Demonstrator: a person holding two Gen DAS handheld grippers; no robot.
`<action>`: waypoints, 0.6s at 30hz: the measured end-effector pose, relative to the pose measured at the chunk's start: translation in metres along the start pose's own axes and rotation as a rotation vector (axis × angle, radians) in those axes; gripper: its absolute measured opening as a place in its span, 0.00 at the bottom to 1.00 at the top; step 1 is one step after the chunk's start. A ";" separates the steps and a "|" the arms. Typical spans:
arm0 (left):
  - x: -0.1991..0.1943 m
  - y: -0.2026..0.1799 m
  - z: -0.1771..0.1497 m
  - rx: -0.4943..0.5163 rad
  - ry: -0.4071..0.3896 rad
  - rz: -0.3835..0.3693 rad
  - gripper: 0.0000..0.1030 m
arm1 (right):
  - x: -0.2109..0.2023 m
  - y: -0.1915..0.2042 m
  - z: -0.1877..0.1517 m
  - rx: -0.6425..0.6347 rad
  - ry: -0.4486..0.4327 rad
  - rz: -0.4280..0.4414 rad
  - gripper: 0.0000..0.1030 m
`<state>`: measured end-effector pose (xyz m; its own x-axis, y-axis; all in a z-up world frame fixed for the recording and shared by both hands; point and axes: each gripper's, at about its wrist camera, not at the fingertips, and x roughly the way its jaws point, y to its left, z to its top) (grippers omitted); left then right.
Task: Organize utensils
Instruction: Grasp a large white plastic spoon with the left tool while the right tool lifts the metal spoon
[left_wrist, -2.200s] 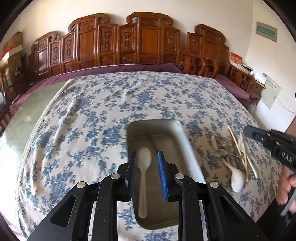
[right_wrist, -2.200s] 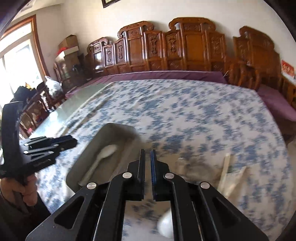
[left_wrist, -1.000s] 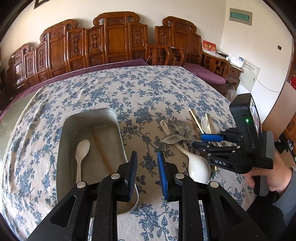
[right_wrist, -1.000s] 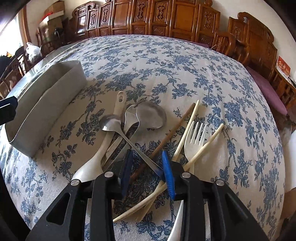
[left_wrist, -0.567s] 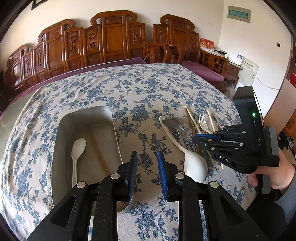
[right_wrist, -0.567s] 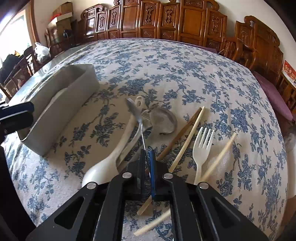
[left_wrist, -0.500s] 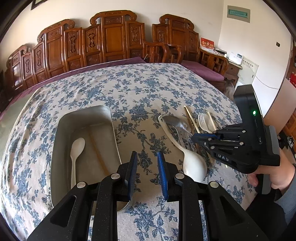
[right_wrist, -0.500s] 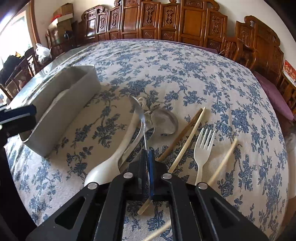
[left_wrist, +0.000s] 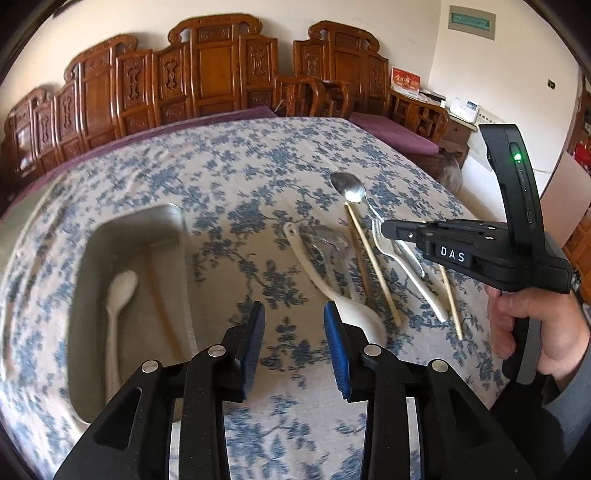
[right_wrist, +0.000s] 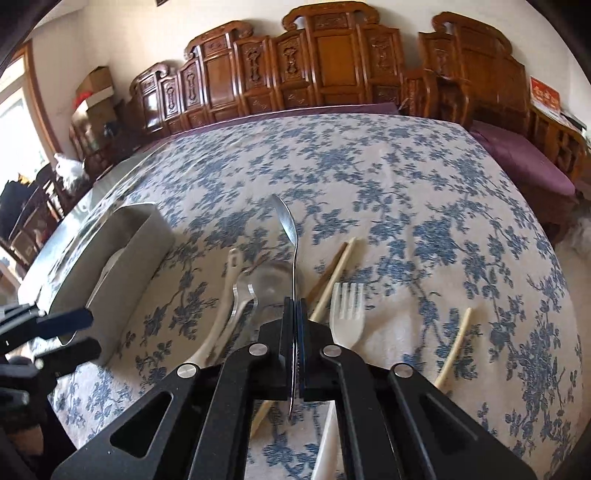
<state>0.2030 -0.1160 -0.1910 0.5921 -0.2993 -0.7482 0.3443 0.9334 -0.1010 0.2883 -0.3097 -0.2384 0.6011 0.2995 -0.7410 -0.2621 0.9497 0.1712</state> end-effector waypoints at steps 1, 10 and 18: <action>0.004 -0.002 0.000 -0.005 0.007 -0.009 0.30 | 0.001 -0.003 0.000 0.007 0.002 -0.007 0.02; 0.041 -0.009 -0.002 -0.031 0.094 -0.040 0.39 | -0.001 -0.025 -0.002 0.053 0.000 -0.028 0.02; 0.058 -0.016 0.003 -0.057 0.123 -0.077 0.42 | -0.001 -0.024 -0.002 0.054 0.000 -0.021 0.02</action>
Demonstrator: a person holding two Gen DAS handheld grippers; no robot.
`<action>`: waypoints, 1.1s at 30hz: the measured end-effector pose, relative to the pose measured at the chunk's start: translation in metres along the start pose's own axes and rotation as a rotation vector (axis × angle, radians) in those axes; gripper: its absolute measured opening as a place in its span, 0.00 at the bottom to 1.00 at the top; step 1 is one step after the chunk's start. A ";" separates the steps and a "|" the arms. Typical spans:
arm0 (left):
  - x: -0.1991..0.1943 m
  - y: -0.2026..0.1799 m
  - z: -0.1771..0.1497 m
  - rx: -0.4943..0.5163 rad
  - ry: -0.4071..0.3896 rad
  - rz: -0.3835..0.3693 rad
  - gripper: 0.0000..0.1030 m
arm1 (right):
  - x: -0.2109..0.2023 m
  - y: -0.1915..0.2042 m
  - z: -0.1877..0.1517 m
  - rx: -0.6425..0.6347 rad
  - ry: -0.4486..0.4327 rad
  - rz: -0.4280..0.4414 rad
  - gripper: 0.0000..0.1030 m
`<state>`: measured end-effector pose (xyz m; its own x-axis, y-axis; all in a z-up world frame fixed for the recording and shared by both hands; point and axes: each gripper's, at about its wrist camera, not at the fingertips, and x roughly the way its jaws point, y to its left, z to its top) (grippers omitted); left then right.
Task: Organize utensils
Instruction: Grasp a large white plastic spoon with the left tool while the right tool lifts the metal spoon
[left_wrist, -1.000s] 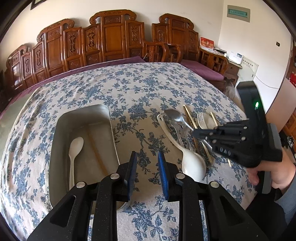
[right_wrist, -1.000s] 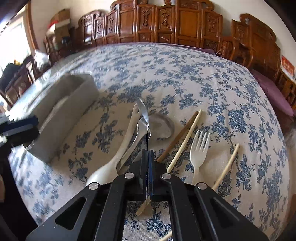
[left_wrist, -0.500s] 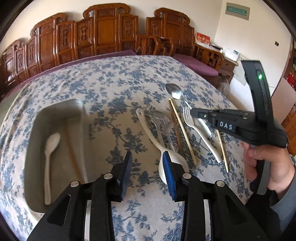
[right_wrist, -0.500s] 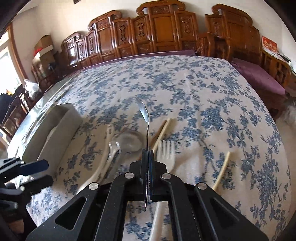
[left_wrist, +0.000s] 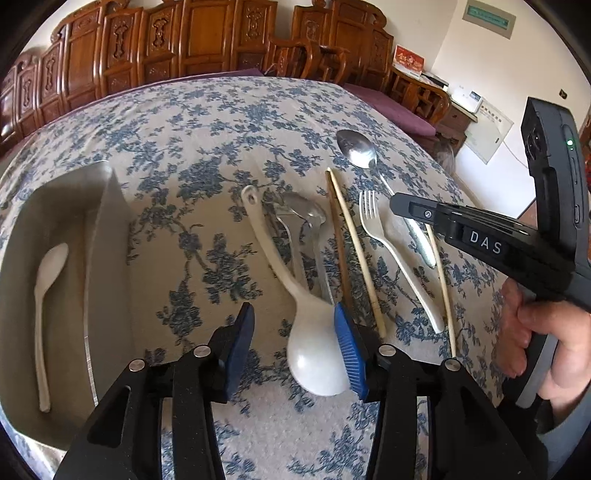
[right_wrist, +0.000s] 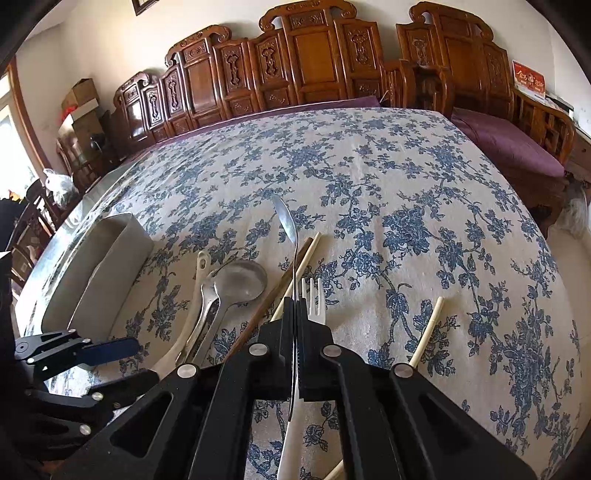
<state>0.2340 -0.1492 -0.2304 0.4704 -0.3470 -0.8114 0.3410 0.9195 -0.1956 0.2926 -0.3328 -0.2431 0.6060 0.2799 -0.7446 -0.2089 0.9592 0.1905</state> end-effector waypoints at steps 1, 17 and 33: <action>0.002 -0.001 0.001 0.000 0.005 -0.005 0.42 | 0.000 0.000 0.000 0.001 -0.001 0.002 0.02; 0.007 -0.012 -0.009 -0.037 0.065 -0.049 0.36 | -0.001 0.003 0.001 0.004 -0.005 0.019 0.02; -0.030 -0.009 -0.003 -0.032 0.018 -0.034 0.02 | 0.002 0.017 0.000 -0.029 0.008 0.032 0.02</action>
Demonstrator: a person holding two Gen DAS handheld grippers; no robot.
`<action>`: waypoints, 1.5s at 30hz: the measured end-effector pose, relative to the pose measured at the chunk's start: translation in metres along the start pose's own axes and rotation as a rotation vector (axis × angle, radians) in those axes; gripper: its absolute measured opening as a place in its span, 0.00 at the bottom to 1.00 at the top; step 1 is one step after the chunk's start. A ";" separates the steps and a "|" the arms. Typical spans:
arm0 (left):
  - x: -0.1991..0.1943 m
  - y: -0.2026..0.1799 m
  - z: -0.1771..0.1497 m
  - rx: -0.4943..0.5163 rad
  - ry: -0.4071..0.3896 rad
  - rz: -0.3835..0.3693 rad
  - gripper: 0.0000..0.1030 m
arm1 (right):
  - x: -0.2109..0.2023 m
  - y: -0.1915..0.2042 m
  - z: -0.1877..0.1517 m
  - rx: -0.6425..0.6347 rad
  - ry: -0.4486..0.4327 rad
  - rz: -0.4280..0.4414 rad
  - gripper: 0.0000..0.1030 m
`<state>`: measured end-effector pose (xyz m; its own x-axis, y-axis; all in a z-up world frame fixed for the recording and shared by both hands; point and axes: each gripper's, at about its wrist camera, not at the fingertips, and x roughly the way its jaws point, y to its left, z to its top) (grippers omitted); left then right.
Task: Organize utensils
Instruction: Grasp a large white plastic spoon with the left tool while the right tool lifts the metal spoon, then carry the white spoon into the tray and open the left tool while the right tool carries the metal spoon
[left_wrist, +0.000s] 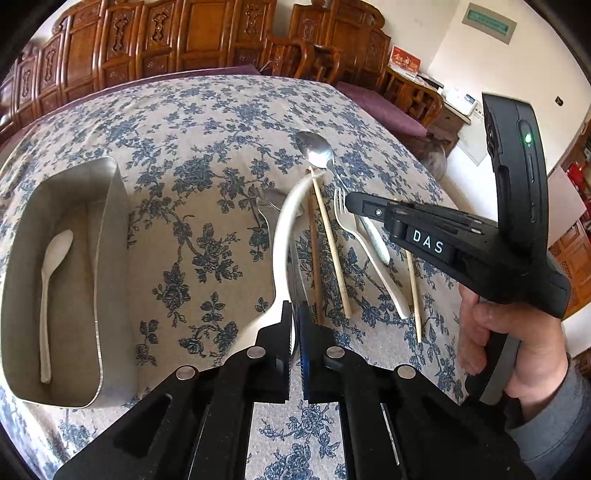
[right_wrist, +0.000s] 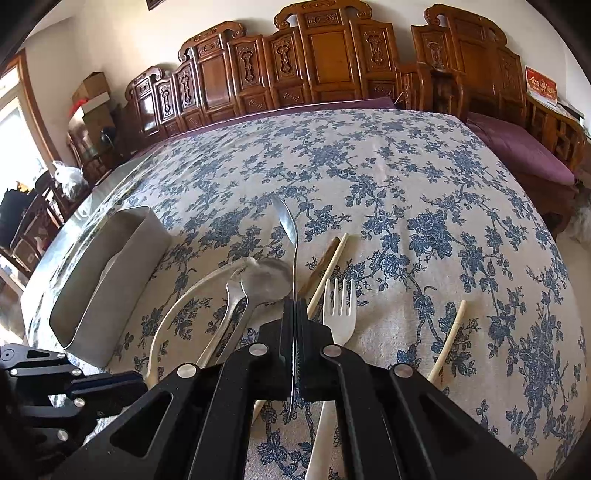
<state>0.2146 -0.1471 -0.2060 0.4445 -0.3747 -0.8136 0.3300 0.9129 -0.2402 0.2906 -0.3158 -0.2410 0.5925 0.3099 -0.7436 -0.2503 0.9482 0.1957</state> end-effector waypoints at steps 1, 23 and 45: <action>-0.002 0.001 0.000 -0.001 -0.002 0.002 0.02 | 0.000 0.000 0.000 0.002 -0.001 0.000 0.02; -0.084 0.070 0.024 -0.096 -0.112 0.160 0.02 | -0.029 0.062 0.001 -0.063 -0.067 0.081 0.02; -0.059 0.143 0.007 -0.210 -0.048 0.270 0.02 | -0.036 0.130 -0.005 -0.162 -0.083 0.187 0.03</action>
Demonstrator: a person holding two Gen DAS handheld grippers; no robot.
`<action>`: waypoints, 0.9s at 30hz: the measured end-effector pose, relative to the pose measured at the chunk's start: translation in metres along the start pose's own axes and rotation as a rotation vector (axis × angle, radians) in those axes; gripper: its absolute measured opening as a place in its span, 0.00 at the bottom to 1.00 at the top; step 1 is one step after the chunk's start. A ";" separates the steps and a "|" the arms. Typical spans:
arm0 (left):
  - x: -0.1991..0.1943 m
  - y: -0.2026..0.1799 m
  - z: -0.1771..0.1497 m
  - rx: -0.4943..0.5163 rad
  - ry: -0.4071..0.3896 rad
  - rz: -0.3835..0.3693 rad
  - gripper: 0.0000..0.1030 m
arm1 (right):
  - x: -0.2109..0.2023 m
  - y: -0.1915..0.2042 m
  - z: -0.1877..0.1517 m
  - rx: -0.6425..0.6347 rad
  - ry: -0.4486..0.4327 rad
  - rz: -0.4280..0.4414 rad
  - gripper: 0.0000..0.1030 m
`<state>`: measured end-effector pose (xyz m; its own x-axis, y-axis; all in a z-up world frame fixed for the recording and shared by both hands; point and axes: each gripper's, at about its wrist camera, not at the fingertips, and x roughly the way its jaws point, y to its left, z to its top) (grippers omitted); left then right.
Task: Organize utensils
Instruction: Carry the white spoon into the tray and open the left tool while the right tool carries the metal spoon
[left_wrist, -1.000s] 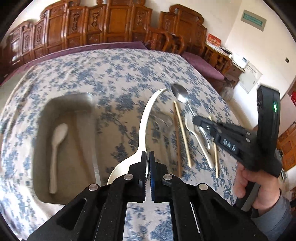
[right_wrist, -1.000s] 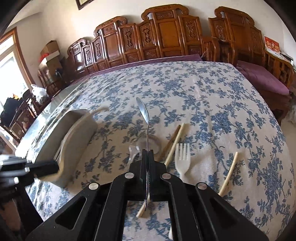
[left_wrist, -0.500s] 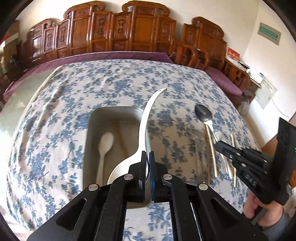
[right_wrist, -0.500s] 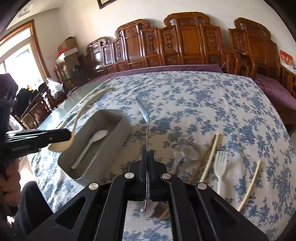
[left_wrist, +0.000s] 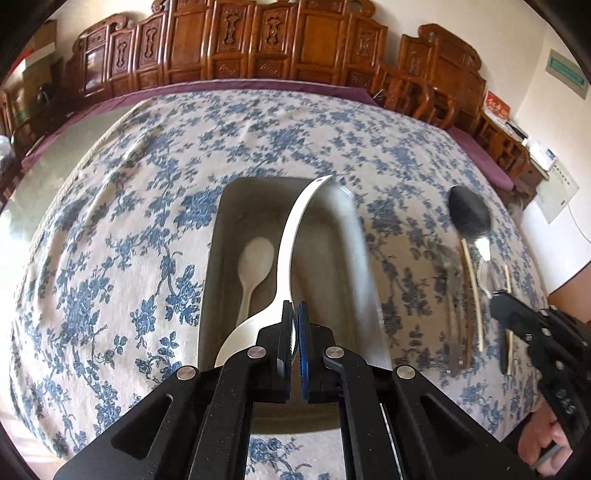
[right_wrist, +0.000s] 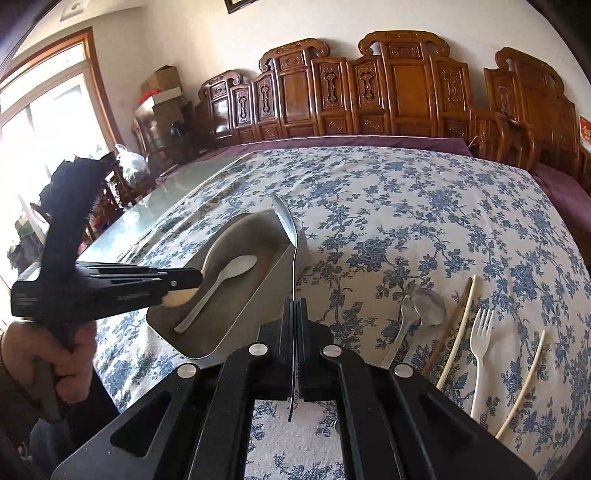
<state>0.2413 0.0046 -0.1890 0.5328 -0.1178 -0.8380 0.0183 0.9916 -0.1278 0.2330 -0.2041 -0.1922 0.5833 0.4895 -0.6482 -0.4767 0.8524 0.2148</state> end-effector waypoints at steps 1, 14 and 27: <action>0.004 0.001 -0.001 -0.004 0.008 0.003 0.02 | 0.001 -0.001 0.000 0.002 0.001 0.000 0.03; 0.028 0.002 0.000 0.007 0.043 0.017 0.02 | 0.007 -0.008 -0.002 0.015 0.017 -0.008 0.03; -0.014 0.009 -0.006 0.106 -0.094 0.058 0.14 | 0.013 0.025 -0.001 -0.019 0.019 0.027 0.03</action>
<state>0.2288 0.0149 -0.1816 0.6120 -0.0596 -0.7886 0.0719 0.9972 -0.0195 0.2279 -0.1767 -0.1956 0.5573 0.5090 -0.6560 -0.5048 0.8350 0.2190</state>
